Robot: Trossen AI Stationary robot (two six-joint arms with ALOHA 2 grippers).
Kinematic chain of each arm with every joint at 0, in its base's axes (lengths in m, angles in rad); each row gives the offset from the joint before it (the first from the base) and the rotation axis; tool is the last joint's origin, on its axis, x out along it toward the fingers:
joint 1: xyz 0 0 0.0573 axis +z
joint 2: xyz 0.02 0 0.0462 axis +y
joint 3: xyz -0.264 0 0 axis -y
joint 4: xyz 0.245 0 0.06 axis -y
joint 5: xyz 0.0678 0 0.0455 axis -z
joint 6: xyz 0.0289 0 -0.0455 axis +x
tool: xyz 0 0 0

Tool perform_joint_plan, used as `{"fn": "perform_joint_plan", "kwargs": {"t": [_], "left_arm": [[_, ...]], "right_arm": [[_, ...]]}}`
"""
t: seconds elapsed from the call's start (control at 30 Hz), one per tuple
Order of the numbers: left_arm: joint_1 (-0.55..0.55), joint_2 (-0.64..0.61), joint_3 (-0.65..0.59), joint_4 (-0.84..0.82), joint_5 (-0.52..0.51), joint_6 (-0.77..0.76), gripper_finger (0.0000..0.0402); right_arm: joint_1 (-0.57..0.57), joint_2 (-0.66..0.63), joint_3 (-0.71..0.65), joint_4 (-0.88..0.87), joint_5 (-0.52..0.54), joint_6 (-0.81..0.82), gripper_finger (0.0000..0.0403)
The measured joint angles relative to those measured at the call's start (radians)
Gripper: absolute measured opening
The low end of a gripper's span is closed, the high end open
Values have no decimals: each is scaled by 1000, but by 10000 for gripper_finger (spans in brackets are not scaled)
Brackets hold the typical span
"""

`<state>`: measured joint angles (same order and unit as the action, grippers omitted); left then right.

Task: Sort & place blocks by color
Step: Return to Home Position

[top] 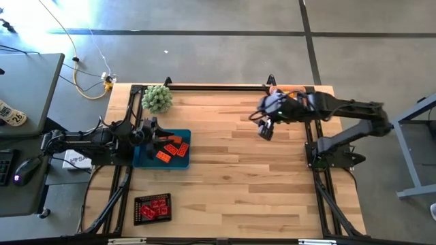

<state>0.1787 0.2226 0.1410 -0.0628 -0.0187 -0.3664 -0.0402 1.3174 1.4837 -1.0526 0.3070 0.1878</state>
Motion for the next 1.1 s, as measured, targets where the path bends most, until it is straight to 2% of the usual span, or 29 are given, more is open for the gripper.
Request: {"fn": "perform_joint_plan", "kwargs": {"t": [0.37, 0.63, 0.9, 1.1], "left_arm": [[0, 0, 0, 0, -58, 2, 158], [0, 0, 1, 0, -124, 3, 158], [0, 0, 1, 0, -125, 3, 158], [0, 0, 1, -1, -135, 122, 158]], "right_arm": [[-1, -329, -390, 237, 7, 66, 259], [-1, -525, -610, 360, 19, 127, 259], [-1, -706, -808, 430, 32, 214, 259], [-1, -823, -929, 507, 34, 258, 259]]}}
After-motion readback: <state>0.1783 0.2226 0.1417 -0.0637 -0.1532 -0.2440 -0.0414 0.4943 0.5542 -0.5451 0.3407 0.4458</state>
